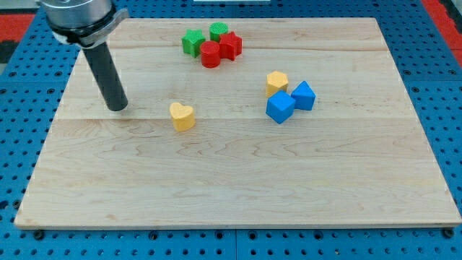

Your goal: Push the yellow heart into the yellow hexagon

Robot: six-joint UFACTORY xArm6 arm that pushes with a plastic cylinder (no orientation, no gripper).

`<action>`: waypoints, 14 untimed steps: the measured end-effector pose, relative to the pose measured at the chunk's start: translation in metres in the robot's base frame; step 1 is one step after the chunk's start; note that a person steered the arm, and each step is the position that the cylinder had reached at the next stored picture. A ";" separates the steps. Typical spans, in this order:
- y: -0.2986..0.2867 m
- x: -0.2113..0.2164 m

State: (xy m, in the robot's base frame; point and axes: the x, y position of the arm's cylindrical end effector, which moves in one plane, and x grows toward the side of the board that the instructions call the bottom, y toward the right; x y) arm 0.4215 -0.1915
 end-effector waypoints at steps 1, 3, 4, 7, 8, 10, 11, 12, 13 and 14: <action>0.000 0.000; 0.002 0.027; 0.027 0.046; 0.184 0.018; 0.111 0.029; 0.138 0.000; 0.185 0.000; 0.150 -0.003; 0.144 -0.021; 0.183 -0.022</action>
State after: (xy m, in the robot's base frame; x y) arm 0.3991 -0.0084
